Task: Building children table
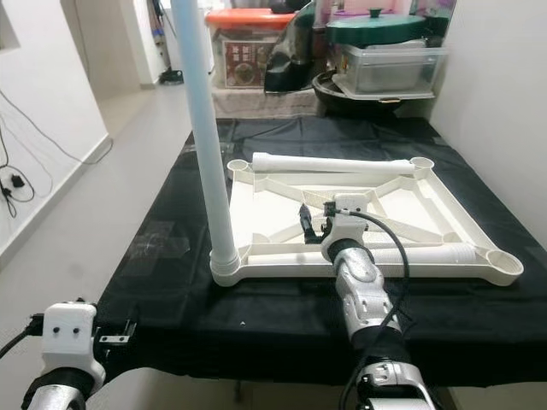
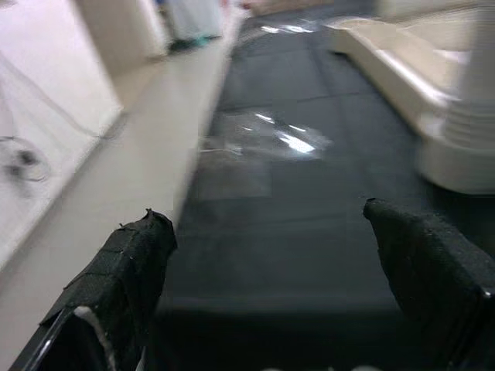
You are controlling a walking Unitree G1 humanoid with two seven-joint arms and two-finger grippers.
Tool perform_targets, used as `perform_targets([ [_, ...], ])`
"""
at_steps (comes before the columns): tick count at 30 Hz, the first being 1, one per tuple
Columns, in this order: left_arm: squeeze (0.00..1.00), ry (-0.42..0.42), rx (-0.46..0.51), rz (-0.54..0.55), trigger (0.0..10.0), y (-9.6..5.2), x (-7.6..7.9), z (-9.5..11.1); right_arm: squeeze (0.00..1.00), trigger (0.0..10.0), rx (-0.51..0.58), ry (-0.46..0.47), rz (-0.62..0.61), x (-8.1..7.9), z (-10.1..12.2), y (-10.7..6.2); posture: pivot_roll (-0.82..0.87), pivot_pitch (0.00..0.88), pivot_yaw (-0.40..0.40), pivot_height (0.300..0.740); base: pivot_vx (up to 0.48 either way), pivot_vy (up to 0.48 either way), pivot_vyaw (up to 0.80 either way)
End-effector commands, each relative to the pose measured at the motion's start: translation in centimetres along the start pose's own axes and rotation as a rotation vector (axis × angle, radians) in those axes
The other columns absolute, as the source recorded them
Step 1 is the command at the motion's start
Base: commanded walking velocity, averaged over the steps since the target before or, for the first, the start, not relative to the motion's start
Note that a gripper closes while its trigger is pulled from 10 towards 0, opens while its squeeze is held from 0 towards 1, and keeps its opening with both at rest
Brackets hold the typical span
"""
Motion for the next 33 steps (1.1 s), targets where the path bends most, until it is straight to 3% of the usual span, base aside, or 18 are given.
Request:
perform_targets([
  [1,0.00,-0.008,-0.028,-0.035,10.0,-0.1,0.4,-0.7,0.00,10.0,0.002,0.024,0.067,0.1,-0.5,-0.5,0.00,0.010,0.011,0.740,0.000,0.000,0.00],
  [2,0.00,-0.008,-0.037,-0.077,10.0,-0.3,1.1,-1.0,0.00,10.0,-0.003,0.034,0.156,1.0,-0.7,-1.2,-0.01,0.012,0.016,0.740,0.000,0.000,0.00],
  [4,0.00,-0.008,-0.037,-0.077,10.0,-0.3,1.1,-1.0,0.00,10.0,-0.003,0.034,0.156,1.0,-0.7,-1.2,-0.01,0.012,0.016,0.740,0.000,0.000,0.00],
  [5,0.00,-0.016,-0.044,-0.126,10.0,-0.5,1.7,-1.2,0.00,10.0,0.018,0.065,0.271,1.1,-0.2,-1.8,-0.01,0.014,0.024,0.740,0.000,0.000,0.00],
  [7,0.00,-0.016,-0.044,-0.126,10.0,-0.5,1.7,-1.2,0.00,10.0,0.018,0.065,0.271,1.1,-0.2,-1.8,-0.01,0.014,0.024,0.740,0.000,0.000,0.00],
  [9,0.00,-0.019,-0.063,-0.195,10.0,-0.7,2.4,-1.6,0.00,10.0,0.080,0.145,0.507,-0.9,1.4,-2.1,-0.01,0.010,0.029,0.740,0.000,0.000,0.00],
  [11,0.00,-0.019,-0.063,-0.195,10.0,-0.7,2.4,-1.6,0.00,10.0,0.080,0.145,0.507,-0.9,1.4,-2.1,-0.01,0.010,0.029,0.740,0.000,0.000,0.00],
  [15,0.00,0.001,-0.062,-0.221,10.0,-1.0,2.7,-1.8,0.00,10.0,0.162,0.139,0.698,-4.0,3.3,-1.3,0.00,0.012,0.027,0.740,0.000,0.000,0.00],
  [19,0.00,0.009,-0.060,-0.225,10.0,-1.1,2.8,-1.8,0.00,10.0,0.181,0.144,0.727,-4.6,3.8,-1.0,0.00,0.017,0.022,0.740,0.000,0.000,0.00],
  [20,0.00,0.011,-0.059,-0.227,10.0,-1.1,2.9,-1.8,1.00,10.0,0.202,0.148,0.765,-5.5,4.4,-0.6,0.00,0.025,0.021,0.740,0.000,0.000,0.00],
  [21,0.00,0.011,-0.059,-0.227,10.0,-1.1,2.9,-1.8,1.00,10.0,0.202,0.148,0.765,-5.5,4.4,-0.6,0.00,0.025,0.021,0.740,0.000,0.000,0.00],
  [23,0.00,0.011,-0.056,-0.229,10.0,-1.2,3.1,-1.8,1.00,10.0,0.224,0.122,0.779,-7.0,5.1,0.3,0.01,0.029,0.018,0.740,0.000,0.000,0.00],
  [25,0.00,0.011,-0.056,-0.229,10.0,-1.2,3.1,-1.8,1.00,10.0,0.224,0.122,0.779,-7.0,5.1,0.3,0.01,0.029,0.018,0.740,0.000,0.000,0.00],
  [26,0.00,0.011,-0.055,-0.231,10.0,-1.2,3.1,-1.7,0.00,10.0,0.234,0.108,0.791,-7.7,5.3,0.5,0.01,0.039,0.012,0.740,0.000,0.000,0.00],
  [33,0.00,0.022,-0.049,-0.241,10.0,-1.4,3.4,-1.6,0.00,10.0,0.250,0.111,0.822,-8.7,6.0,1.0,0.02,0.049,0.008,0.740,0.000,0.000,0.00],
])
Point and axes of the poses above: a point about 5 cm out from each wrist's last joint towards the gripper, its own y axis pointing out of the wrist towards the gripper, its own z axis along the axis of the wrist's last joint, x = y × z, the point moved 2 cm from there along y, pointing out of the wrist towards the gripper, and after that the axes turned 14 degrees about -y, right-handed, at the moved point
